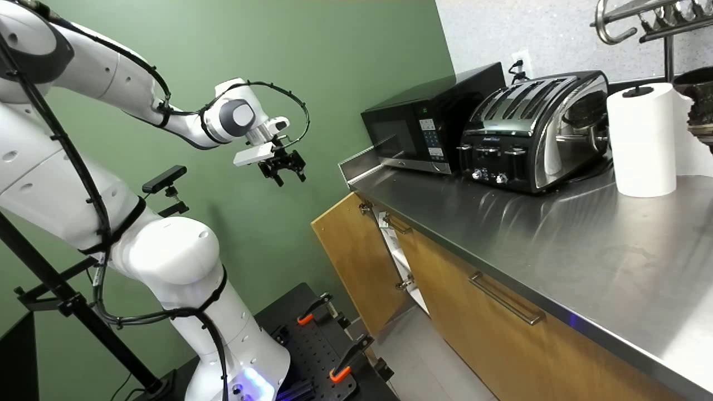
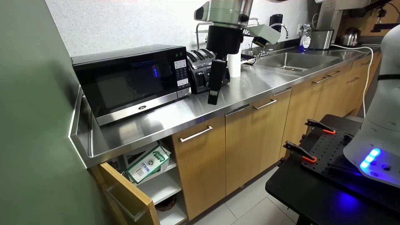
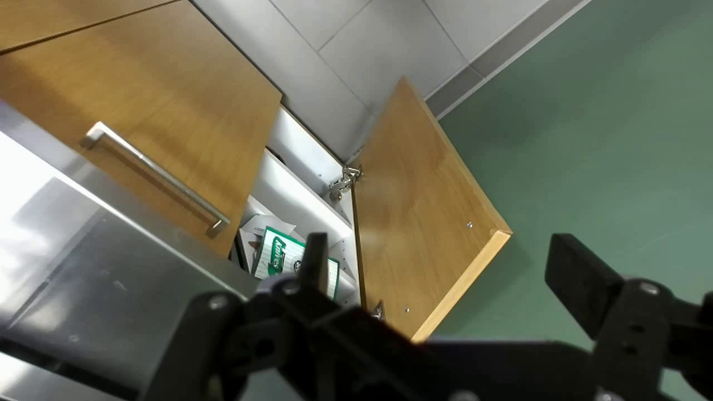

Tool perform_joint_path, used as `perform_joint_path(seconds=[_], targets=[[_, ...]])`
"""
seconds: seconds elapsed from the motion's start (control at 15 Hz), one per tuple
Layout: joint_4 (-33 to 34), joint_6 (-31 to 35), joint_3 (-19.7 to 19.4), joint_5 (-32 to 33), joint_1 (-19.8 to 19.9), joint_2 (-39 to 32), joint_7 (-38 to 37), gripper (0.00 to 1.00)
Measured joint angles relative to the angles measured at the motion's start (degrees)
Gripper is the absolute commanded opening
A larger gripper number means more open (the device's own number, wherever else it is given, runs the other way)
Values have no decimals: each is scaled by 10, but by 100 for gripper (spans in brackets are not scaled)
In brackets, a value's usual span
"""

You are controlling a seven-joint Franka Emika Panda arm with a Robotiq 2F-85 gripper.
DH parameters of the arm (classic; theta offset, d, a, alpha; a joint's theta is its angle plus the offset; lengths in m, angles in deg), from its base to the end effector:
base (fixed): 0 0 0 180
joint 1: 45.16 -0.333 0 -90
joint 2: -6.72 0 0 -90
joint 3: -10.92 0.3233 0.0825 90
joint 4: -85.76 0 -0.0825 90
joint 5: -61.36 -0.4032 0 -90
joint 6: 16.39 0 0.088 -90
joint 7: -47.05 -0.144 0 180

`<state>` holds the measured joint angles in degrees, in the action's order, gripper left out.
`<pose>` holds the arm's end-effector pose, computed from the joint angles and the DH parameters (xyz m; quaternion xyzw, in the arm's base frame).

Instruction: Close the cupboard on the left

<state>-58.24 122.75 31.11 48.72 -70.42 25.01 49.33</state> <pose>0.3300 0.3384 0.3689 -0.9370 -0.3301 -0.0939 0.0651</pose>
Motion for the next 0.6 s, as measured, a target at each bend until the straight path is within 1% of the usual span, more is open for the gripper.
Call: perform_joint_path(seconds=[0.33, 0.47, 0.6], targets=[[1, 0, -1, 5, 0, 1, 2, 100], [8, 0, 6, 42, 0, -20, 16, 100], [34, 0, 21, 101, 1, -66, 21, 100]])
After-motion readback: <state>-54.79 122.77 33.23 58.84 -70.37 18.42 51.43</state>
